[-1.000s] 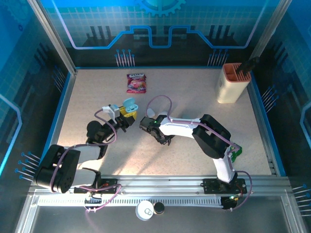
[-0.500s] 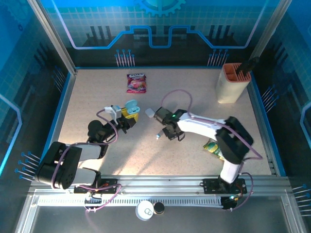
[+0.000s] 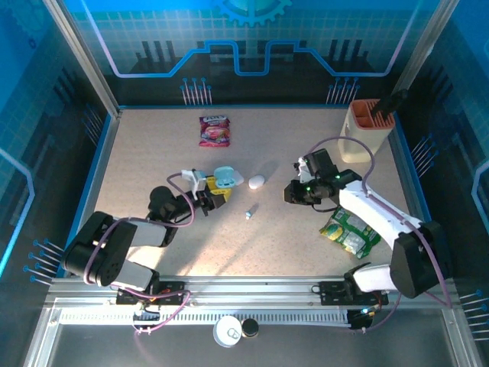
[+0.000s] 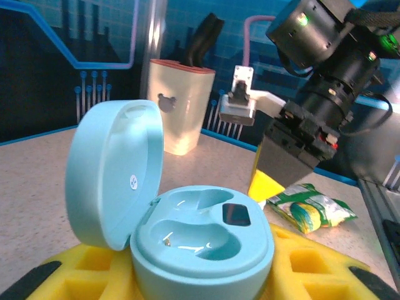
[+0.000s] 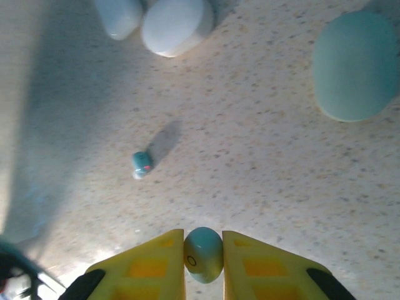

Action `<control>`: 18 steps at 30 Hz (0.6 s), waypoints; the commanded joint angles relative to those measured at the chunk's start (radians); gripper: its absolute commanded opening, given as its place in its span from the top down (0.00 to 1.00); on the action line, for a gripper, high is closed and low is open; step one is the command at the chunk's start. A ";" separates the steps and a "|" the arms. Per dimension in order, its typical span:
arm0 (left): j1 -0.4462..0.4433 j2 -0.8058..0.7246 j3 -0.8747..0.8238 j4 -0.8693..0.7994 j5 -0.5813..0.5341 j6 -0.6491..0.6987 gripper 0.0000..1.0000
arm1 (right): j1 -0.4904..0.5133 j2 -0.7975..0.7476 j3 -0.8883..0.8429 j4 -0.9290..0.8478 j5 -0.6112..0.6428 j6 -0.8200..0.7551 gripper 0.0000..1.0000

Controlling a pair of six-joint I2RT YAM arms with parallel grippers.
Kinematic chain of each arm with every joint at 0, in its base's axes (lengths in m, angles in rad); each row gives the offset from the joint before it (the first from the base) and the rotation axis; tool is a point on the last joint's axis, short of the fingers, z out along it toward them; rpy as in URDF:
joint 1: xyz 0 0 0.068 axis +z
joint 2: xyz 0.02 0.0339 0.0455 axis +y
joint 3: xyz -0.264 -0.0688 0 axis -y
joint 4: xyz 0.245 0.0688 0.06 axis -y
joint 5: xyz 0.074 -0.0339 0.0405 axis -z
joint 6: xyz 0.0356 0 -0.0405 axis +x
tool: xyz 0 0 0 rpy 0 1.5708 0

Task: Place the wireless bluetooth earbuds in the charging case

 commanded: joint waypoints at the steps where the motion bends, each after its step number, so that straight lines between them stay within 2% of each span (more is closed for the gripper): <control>1: -0.037 0.029 0.041 0.032 0.052 0.054 0.71 | -0.030 -0.061 -0.015 0.079 -0.218 0.048 0.82; 5: -0.073 0.065 0.070 0.032 0.079 0.073 0.71 | -0.028 -0.095 -0.010 0.135 -0.332 0.055 0.81; 8: -0.094 0.087 0.093 0.032 0.100 0.079 0.71 | -0.001 -0.125 0.003 0.178 -0.397 -0.004 0.81; 13: -0.128 0.101 0.112 0.033 0.131 0.109 0.71 | 0.105 -0.116 0.073 0.135 -0.401 -0.136 0.81; 18: -0.134 0.100 0.111 0.033 0.187 0.122 0.71 | 0.178 -0.073 0.117 0.150 -0.382 -0.167 0.81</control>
